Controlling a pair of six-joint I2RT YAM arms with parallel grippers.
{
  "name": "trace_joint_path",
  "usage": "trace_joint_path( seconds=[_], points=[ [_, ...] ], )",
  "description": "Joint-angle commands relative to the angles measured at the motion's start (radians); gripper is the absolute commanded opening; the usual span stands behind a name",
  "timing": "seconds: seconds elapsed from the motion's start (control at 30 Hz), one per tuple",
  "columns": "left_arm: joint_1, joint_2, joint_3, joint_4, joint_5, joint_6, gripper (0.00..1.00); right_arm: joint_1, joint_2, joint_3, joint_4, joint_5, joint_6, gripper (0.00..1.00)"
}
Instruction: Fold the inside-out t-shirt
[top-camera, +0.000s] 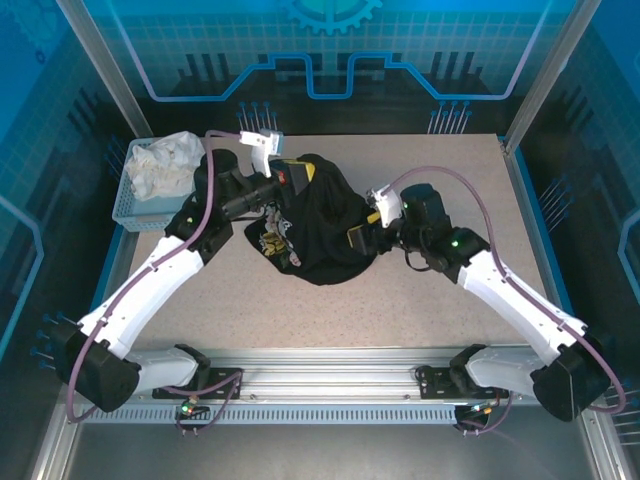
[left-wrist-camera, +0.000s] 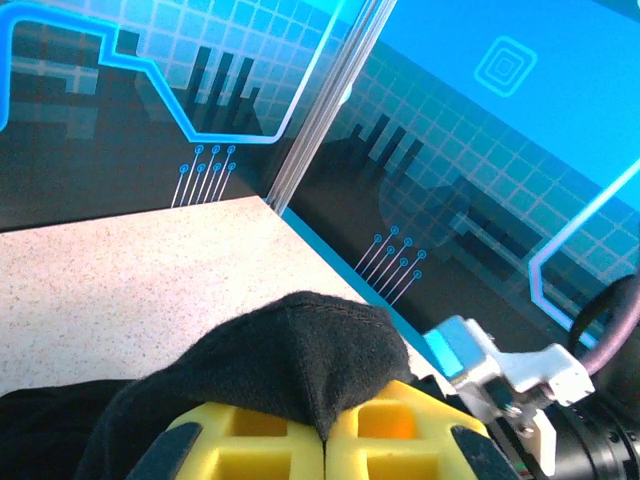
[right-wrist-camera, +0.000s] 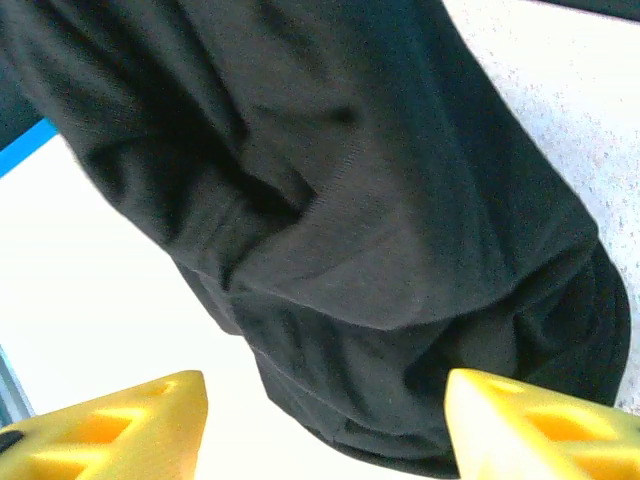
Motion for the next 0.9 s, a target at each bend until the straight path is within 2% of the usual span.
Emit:
trace_joint_path(
  seconds=[0.0, 0.07, 0.17, 0.23, 0.33, 0.4, 0.5, 0.57, 0.63, 0.7, 0.77, 0.87],
  points=[
    [-0.008, -0.017, -0.035, 0.037, -0.008, -0.016, 0.00, -0.006, 0.000, -0.021, 0.161, 0.008, 0.038, 0.68],
    [-0.009, -0.021, -0.043, 0.037, -0.019, -0.003, 0.00, -0.012, 0.030, 0.022, 0.139, 0.014, 0.023, 0.68],
    [-0.036, -0.023, -0.065, 0.037, -0.042, 0.063, 0.00, -0.054, 0.027, 0.117, 0.025, 0.107, -0.010, 0.68],
    [-0.110, -0.009, -0.110, 0.046, -0.026, 0.121, 0.00, -0.126, 0.003, 0.152, -0.039, 0.142, 0.000, 0.68],
    [-0.274, 0.066, -0.224, 0.109, -0.029, 0.208, 0.00, -0.255, -0.049, 0.155, -0.106, 0.171, 0.032, 0.68],
    [-0.373, 0.159, -0.250, 0.139, -0.021, 0.246, 0.09, -0.305, -0.079, 0.126, -0.123, 0.210, 0.050, 0.69],
    [-0.441, 0.267, -0.202, 0.101, 0.047, 0.253, 0.22, -0.327, -0.095, 0.069, -0.108, 0.192, 0.077, 0.69],
    [-0.439, 0.271, -0.195, 0.052, 0.065, 0.262, 0.37, -0.322, -0.082, 0.044, -0.115, 0.153, 0.088, 0.69],
    [-0.417, 0.220, -0.225, 0.019, 0.023, 0.279, 0.54, -0.297, -0.072, 0.007, -0.122, 0.131, 0.091, 0.69],
    [-0.347, 0.148, -0.295, 0.042, 0.011, 0.229, 0.65, -0.251, -0.070, -0.055, -0.102, 0.114, 0.101, 0.69],
    [-0.254, 0.099, -0.345, 0.053, -0.043, 0.126, 0.71, -0.200, -0.069, -0.131, -0.057, 0.085, 0.122, 0.70],
    [-0.129, 0.115, -0.330, -0.033, -0.141, -0.004, 0.72, -0.130, -0.025, -0.210, 0.011, 0.079, 0.183, 0.70]
  ],
)
